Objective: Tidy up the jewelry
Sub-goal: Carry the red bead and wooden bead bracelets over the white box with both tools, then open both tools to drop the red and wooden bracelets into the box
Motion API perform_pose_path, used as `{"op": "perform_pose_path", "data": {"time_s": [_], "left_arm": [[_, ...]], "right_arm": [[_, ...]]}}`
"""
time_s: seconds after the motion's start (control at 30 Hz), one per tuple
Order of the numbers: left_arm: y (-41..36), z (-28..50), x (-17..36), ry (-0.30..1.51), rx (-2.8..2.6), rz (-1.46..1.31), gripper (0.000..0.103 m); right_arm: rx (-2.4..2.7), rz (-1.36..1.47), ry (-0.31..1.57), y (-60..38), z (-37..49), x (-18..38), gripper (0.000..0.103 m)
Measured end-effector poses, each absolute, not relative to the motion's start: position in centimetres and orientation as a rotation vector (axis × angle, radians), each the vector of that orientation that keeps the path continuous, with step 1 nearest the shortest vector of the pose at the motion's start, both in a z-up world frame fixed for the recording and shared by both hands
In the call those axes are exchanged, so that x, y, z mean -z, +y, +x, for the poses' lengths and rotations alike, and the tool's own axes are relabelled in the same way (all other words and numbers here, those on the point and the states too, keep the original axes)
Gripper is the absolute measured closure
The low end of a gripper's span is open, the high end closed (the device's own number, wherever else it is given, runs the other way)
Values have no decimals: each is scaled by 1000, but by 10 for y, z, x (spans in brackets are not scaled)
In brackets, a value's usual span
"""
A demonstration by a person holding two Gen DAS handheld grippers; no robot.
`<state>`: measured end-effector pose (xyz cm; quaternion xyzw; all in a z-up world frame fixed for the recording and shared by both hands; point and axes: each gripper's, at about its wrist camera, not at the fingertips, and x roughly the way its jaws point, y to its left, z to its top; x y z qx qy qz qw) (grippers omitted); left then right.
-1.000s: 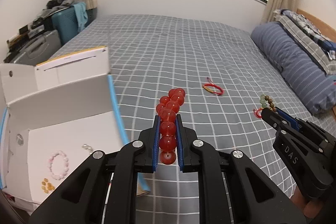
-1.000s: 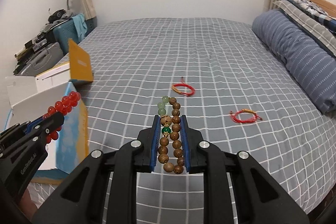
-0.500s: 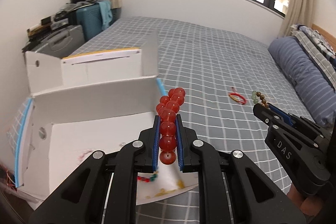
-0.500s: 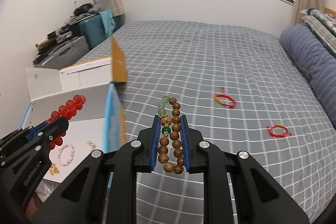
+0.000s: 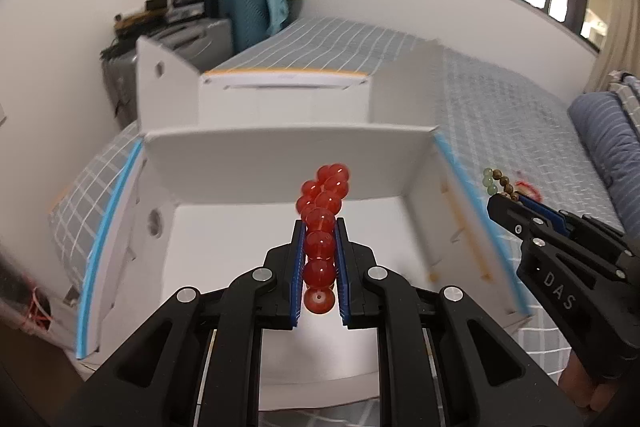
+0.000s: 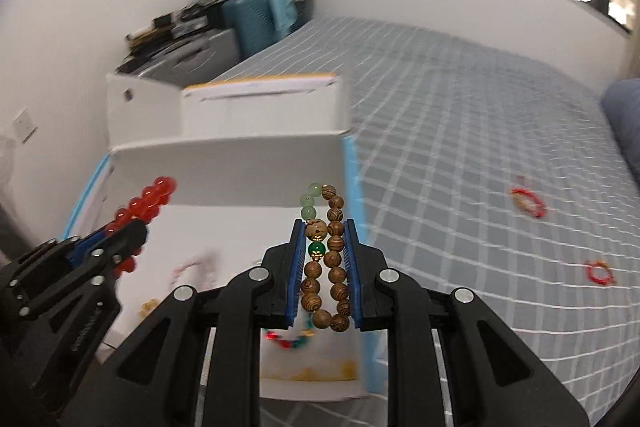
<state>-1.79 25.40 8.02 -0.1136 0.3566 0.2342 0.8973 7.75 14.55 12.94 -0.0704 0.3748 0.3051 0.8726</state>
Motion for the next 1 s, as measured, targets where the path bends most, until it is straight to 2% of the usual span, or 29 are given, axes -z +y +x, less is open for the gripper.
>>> {"op": "perform_pose_path", "data": {"time_s": [0.47, 1.0], "left_arm": [[305, -41, -51, 807, -581, -293, 90], [306, -44, -45, 827, -581, -289, 88]], "right_arm": [[-669, -239, 857, 205, 68, -98, 85], [-667, -281, 881, 217, 71, -89, 82]]}}
